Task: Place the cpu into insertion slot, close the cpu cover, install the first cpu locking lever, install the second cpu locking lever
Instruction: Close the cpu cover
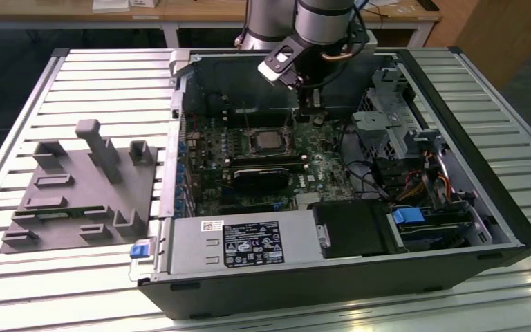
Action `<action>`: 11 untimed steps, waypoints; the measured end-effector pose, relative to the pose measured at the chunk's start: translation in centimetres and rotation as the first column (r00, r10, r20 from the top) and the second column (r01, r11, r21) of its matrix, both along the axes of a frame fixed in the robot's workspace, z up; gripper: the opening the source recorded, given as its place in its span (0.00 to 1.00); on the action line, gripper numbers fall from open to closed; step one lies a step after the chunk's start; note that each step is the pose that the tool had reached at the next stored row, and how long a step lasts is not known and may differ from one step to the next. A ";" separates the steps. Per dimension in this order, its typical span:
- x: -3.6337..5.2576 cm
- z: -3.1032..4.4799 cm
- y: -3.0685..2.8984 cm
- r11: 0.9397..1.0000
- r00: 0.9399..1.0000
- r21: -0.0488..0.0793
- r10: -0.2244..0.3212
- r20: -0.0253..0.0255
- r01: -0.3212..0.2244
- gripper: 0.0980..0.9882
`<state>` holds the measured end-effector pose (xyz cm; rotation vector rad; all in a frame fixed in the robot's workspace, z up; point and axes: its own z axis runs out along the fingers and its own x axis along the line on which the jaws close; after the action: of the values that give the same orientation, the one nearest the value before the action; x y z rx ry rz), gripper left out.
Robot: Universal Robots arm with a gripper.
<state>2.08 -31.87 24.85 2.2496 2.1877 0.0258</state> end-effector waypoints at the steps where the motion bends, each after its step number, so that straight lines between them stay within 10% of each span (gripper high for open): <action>1: -0.24 0.00 0.00 1.000 1.000 0.000 0.000 0.000 0.000 0.00; 11: -1.20 0.00 0.00 1.000 1.000 0.000 0.000 0.000 0.000 0.00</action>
<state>0.88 -31.87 24.85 2.2495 2.1876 0.0261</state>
